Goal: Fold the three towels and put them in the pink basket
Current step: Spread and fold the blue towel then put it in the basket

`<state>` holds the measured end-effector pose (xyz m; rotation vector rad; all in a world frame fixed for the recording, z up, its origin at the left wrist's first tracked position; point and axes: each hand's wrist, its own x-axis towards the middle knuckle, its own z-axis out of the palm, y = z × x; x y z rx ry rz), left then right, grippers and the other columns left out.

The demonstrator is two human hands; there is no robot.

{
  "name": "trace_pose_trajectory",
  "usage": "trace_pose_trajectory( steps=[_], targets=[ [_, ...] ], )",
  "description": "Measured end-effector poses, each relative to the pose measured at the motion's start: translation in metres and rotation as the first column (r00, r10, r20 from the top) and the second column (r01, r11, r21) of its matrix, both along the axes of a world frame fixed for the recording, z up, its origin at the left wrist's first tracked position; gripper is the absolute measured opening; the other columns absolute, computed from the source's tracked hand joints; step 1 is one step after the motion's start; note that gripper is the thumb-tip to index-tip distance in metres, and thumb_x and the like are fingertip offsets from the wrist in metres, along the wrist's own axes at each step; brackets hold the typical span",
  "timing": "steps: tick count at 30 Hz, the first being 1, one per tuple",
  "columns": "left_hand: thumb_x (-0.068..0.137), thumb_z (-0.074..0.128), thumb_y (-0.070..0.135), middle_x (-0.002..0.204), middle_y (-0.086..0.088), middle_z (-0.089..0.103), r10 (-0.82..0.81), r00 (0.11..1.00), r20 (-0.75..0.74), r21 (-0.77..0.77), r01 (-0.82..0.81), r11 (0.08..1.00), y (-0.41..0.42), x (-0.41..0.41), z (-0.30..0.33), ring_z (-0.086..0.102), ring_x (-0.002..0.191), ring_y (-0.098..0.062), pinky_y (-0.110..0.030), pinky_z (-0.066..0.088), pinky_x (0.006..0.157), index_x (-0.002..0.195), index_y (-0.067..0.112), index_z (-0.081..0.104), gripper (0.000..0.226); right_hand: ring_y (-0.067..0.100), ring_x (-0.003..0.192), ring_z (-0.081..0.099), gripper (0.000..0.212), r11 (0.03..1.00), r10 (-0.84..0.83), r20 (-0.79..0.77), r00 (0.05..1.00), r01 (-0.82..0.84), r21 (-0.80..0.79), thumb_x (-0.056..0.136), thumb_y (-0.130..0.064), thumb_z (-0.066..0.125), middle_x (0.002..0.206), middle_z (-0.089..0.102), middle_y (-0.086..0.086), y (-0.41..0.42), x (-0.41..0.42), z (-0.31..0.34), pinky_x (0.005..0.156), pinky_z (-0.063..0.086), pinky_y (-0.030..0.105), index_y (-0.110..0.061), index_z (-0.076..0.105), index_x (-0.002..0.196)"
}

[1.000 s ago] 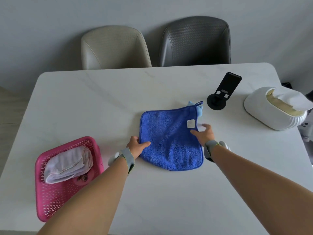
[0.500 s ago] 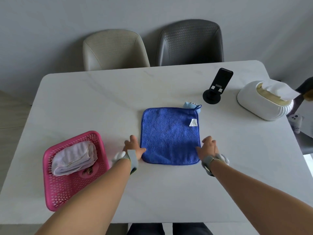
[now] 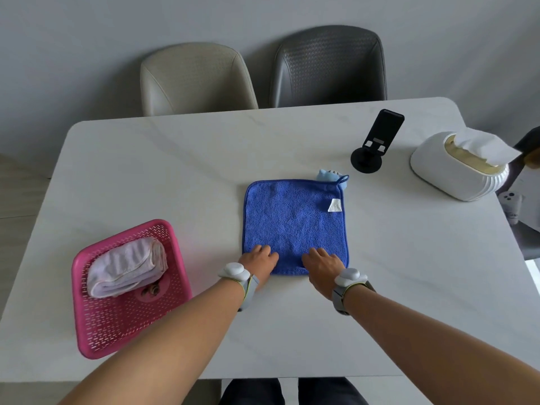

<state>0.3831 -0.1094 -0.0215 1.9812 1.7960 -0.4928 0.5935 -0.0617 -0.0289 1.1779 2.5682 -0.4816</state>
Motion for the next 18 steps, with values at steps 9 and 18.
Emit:
trace_pose_trajectory(
  steps=[9,18],
  targets=[
    [0.087,0.049,0.007,0.104,-0.013,0.065,0.246,0.923,0.295,0.159,-0.301,0.94,0.035,-0.017,0.02,0.061,0.094,-0.036,-0.038,0.045,0.07,0.108,0.014,0.053,0.022,0.035,0.085,0.06,0.015,0.984,-0.173,-0.162,0.972,0.178,0.018,0.088,-0.011,0.046,0.09,0.063,0.007,0.034,-0.003,0.006,0.07,0.036,0.038,-0.014,0.05,0.102],
    [0.085,0.053,0.003,0.112,-0.012,0.056,0.104,0.964,0.244,0.096,-0.13,0.987,0.098,-0.036,0.041,0.062,0.093,-0.037,-0.039,0.049,0.075,0.125,0.016,0.052,0.043,0.035,0.098,0.061,0.036,0.989,-0.135,-0.186,0.973,0.144,0.04,0.086,-0.012,0.054,0.11,0.061,0.008,0.103,-0.009,0.021,0.077,0.044,0.04,-0.014,0.049,0.122]
  ],
)
